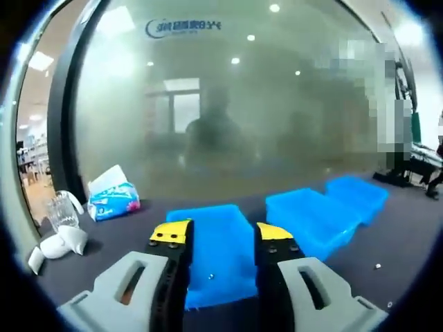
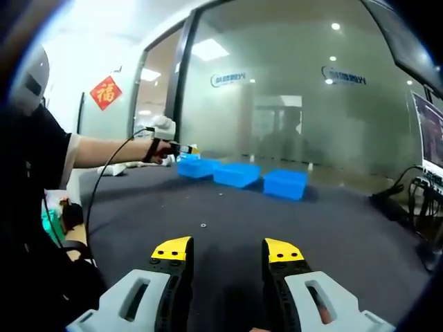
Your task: Sort the screws, nuts, and washers into the corresponding bins
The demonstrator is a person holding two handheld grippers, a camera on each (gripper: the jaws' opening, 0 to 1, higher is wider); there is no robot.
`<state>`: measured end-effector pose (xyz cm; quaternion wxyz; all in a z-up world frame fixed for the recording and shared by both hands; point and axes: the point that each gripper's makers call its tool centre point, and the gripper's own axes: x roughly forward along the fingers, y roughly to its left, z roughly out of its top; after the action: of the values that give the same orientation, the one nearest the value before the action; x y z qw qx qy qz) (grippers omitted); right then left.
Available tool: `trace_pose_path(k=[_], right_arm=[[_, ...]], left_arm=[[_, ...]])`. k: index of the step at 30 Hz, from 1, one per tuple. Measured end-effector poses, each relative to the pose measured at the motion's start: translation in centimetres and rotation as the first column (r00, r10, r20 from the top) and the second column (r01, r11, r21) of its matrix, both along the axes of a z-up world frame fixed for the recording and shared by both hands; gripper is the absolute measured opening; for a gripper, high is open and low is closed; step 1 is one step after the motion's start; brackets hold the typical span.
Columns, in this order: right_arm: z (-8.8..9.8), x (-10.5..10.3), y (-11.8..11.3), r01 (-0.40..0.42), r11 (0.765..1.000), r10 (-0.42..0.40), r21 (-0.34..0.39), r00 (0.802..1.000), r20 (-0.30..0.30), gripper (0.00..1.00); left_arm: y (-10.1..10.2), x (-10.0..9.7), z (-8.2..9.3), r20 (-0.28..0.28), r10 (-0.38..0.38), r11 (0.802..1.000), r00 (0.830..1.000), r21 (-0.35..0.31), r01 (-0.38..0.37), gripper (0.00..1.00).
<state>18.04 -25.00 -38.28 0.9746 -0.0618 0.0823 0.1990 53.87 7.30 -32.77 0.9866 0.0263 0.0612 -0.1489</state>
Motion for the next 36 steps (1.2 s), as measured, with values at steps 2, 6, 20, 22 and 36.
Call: trace_pose_path(k=[2,6,20,22,36], right_arm=[[0.0,0.0,0.1,-0.002,1.0,0.002,-0.001,1.0,0.0,0.36],[0.1,0.0,0.4,-0.008,1.0,0.008,-0.001,1.0,0.001,0.36],[0.3,0.0,1.5,-0.029,1.0,0.029,-0.002,1.0,0.008,0.36],[0.4,-0.1,1.6,-0.031,1.0,0.031,-0.002,0.999,0.01,0.36],[0.3,-0.3,1.4,-0.03,1.0,0.03,0.006,0.999,0.012,0.36]], left_arm=[[-0.4,-0.8,0.6,0.009,-0.027,0.998,1.0,-0.05,0.027,0.31],[-0.9,-2.5,1.6,0.024,-0.064,0.989,0.998,-0.128,0.066,0.22],[-5.8,-10.6,4.1,0.045,-0.257,0.929,0.965,-0.264,0.259,0.09],[-6.7,-11.7,4.4,0.058,-0.285,0.921,0.957,-0.259,0.29,0.07],[-10.7,-16.1,3.1,0.019,-0.413,0.884,0.91,-0.232,0.406,0.03]])
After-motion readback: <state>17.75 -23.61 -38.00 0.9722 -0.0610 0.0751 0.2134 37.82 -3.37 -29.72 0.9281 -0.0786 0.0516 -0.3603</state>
